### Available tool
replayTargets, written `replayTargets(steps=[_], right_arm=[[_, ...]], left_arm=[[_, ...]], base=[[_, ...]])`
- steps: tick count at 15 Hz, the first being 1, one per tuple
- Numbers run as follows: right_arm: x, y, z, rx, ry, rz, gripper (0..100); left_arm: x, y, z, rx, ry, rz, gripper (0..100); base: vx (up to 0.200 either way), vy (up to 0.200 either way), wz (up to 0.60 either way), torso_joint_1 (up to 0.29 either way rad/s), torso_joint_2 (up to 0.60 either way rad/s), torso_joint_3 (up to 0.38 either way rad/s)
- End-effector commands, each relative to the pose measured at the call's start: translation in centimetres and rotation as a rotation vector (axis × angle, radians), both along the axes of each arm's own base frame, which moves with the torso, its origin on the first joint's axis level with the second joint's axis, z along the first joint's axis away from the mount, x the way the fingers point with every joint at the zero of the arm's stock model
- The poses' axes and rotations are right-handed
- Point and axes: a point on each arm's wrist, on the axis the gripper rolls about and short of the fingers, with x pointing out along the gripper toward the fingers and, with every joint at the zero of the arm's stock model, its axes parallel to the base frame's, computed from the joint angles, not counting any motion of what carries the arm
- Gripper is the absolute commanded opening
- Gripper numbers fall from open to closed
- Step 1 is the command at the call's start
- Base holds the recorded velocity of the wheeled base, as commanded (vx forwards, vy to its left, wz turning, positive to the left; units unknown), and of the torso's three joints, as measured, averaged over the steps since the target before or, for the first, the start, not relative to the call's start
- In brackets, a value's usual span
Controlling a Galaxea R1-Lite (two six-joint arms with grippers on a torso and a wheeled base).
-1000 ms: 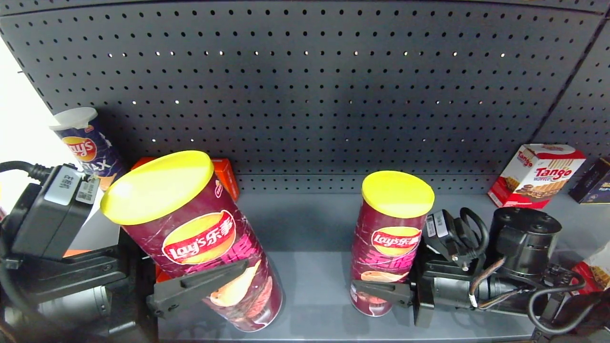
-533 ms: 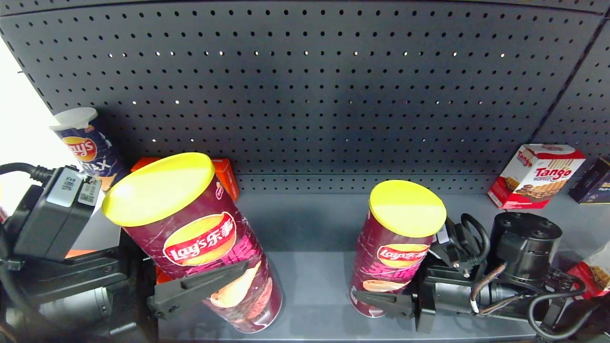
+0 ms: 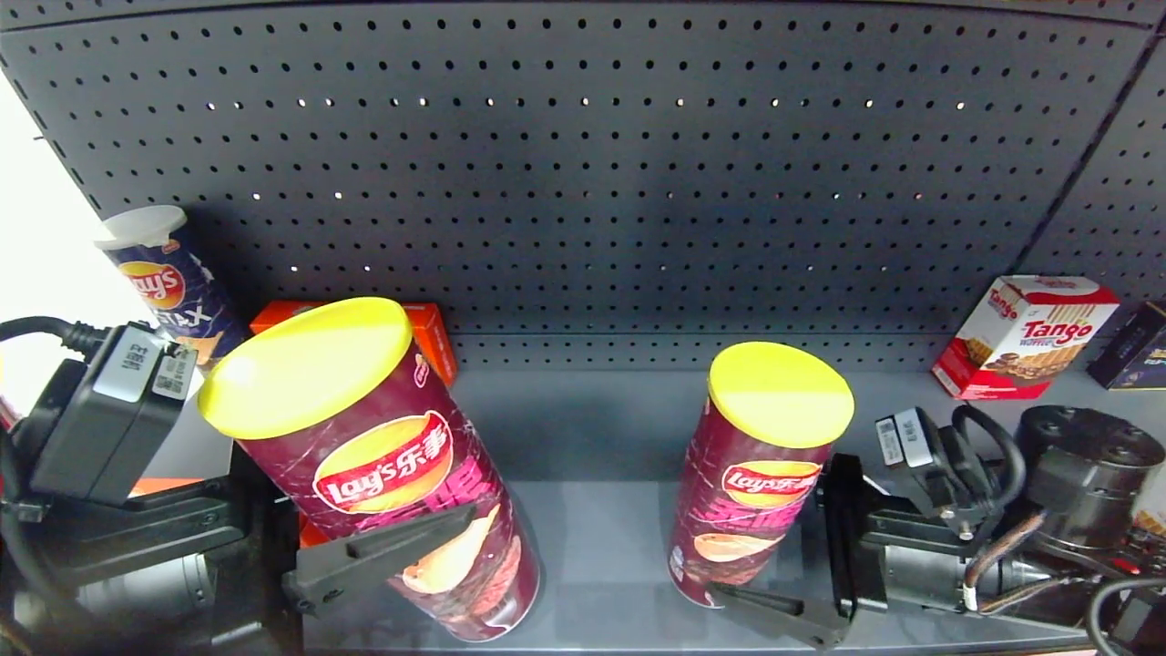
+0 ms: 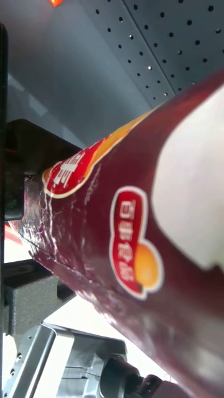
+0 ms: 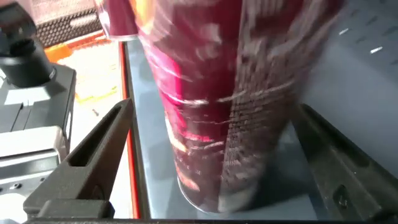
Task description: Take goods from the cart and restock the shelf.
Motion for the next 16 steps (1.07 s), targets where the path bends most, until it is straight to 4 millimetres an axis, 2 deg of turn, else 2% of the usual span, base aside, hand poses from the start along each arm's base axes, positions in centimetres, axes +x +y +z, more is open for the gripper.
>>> replayTargets(steps=[1, 2, 5, 8, 11, 13, 15, 16], right_arm=[[-1.3, -1.6, 2.1, 0.045, -0.074, -0.028, 100], [-1.9, -2.1, 2.6, 0.056, -0.089, -0.033, 100], [-5.6, -4.5, 4.2, 0.118, -0.148, -0.049, 100], [-7.9, -7.1, 4.9, 0.134, -0.187, -0.138, 100], [-11.8, -10.0, 5.6, 0.176, -0.193, -0.402, 100], [-14.1, -11.2, 5.0, 0.194, -0.180, -0.588, 100], [-17.8, -13.2, 2.6, 0.193, -0.145, -0.872, 100], [-18.5, -13.5, 2.0, 0.188, -0.136, -0.915, 100]], left_arm=[[0.0, 0.0, -0.1, 0.001, 0.002, 0.000, 0], [0.0, 0.0, -0.1, 0.001, 0.002, 0.000, 0], [0.0, 0.0, -0.1, 0.001, 0.002, -0.002, 0], [0.0, 0.0, 0.0, 0.000, 0.001, -0.002, 0], [0.0, 0.0, -0.1, 0.003, 0.002, 0.000, 0], [-0.2, 0.1, -0.6, 0.009, 0.014, 0.001, 0], [-0.3, 0.2, -1.2, 0.020, 0.035, 0.001, 0], [-0.4, 0.2, -1.3, 0.021, 0.036, 0.001, 0]], base=[[0.000, 0.000, 0.00, 0.000, 0.00, 0.000], [0.000, 0.000, 0.00, 0.000, 0.00, 0.000], [0.000, 0.000, 0.00, 0.000, 0.00, 0.000], [0.000, 0.000, 0.00, 0.000, 0.00, 0.000], [0.000, 0.000, 0.00, 0.000, 0.00, 0.000], [0.000, 0.000, 0.00, 0.000, 0.00, 0.000], [0.000, 0.000, 0.00, 0.000, 0.00, 0.000], [0.000, 0.000, 0.00, 0.000, 0.00, 0.000]])
